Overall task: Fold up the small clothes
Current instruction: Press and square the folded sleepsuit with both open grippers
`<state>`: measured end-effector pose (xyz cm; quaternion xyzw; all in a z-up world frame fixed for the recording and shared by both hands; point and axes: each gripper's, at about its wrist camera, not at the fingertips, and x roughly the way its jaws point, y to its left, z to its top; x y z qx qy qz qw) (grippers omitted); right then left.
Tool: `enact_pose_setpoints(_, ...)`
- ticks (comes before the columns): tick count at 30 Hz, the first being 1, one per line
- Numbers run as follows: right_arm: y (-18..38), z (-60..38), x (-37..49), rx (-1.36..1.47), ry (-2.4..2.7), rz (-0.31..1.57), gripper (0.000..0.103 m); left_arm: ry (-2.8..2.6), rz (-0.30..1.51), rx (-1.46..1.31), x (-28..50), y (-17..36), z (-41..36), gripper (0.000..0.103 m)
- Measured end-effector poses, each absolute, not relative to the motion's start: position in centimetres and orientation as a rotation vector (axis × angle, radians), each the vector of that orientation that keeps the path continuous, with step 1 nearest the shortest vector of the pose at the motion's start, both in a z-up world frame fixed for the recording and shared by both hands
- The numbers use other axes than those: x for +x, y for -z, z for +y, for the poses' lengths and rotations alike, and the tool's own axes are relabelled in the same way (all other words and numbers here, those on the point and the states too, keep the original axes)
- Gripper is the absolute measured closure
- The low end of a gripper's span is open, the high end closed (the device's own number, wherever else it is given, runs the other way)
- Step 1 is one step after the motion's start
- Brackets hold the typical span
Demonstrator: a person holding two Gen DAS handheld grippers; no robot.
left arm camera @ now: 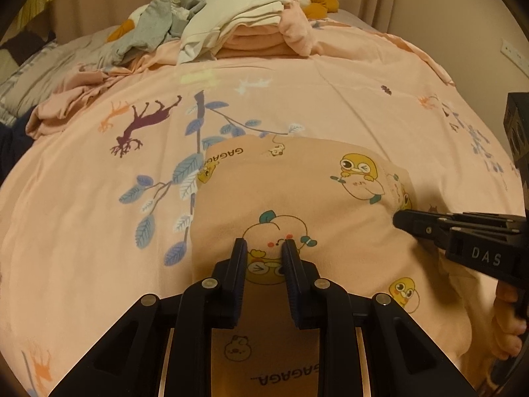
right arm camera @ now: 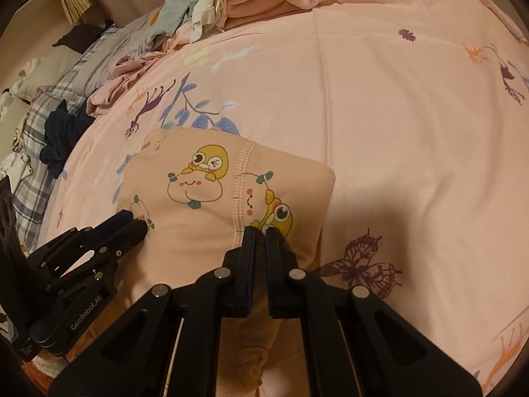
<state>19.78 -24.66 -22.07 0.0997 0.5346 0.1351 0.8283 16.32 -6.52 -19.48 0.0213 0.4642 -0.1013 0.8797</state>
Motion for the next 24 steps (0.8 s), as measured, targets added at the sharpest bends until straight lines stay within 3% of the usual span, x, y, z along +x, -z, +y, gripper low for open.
enact_pose_setpoints(3,21.6,-24.1,19.6,0.186,-0.247,1.128,0.099,0.210,0.973,0.043,16.2,19.2,-6.3,0.078)
enact_pose_setpoints(7,20.2,-24.3,18.5,0.206,-0.216,1.118,0.090,0.185,0.961,0.041,14.8,17.6,-5.9,0.078)
enact_pose_setpoints(14,16.2,-23.5,13.7,0.223,-0.383,1.024,0.090,0.201,0.902,-0.023,10.2,15.3,-4.4,0.078)
enact_pose_setpoints(18,18.1,-22.4,11.6,0.180,-0.411,1.083,0.090,0.227,1.001,-0.027,9.5,18.3,-4.2,0.078)
enact_pose_setpoints(20,20.1,-22.4,11.4,0.166,-0.371,1.139,0.095,0.197,1.059,0.013,9.4,20.9,-4.4,0.078)
enact_pose_setpoints(24,22.7,-23.8,10.6,0.222,-0.332,1.134,0.097,0.179,0.990,0.061,8.0,21.2,-5.0,0.078)
